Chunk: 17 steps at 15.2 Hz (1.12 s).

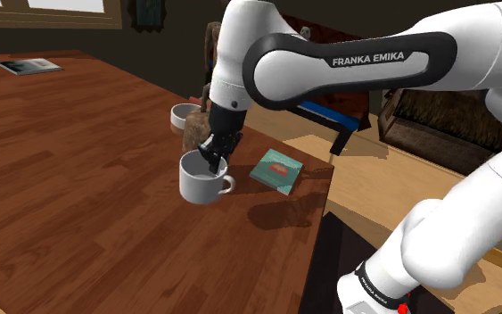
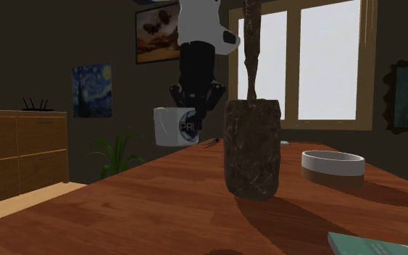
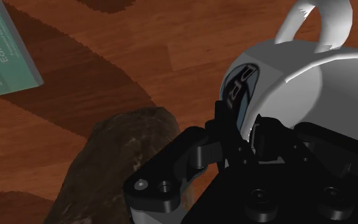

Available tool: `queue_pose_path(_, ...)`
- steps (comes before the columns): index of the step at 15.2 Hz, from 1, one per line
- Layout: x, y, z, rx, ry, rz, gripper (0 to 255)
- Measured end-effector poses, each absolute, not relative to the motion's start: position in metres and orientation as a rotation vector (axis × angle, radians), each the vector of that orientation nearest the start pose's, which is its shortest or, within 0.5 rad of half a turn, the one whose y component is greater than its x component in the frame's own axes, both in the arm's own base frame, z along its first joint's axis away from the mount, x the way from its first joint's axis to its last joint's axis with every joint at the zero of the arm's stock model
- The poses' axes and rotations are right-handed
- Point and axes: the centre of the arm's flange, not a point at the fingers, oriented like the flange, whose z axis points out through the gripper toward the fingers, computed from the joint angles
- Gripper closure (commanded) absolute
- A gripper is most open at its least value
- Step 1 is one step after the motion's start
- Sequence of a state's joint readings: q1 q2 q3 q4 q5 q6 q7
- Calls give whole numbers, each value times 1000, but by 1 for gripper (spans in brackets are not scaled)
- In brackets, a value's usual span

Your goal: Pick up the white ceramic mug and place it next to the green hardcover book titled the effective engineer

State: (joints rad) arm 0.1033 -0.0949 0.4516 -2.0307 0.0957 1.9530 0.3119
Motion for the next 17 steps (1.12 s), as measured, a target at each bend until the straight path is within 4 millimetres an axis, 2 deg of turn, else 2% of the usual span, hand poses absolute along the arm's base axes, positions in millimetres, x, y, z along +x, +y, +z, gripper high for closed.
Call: queue_pose_path(17,366,76,490,-3077,-316,18,255)
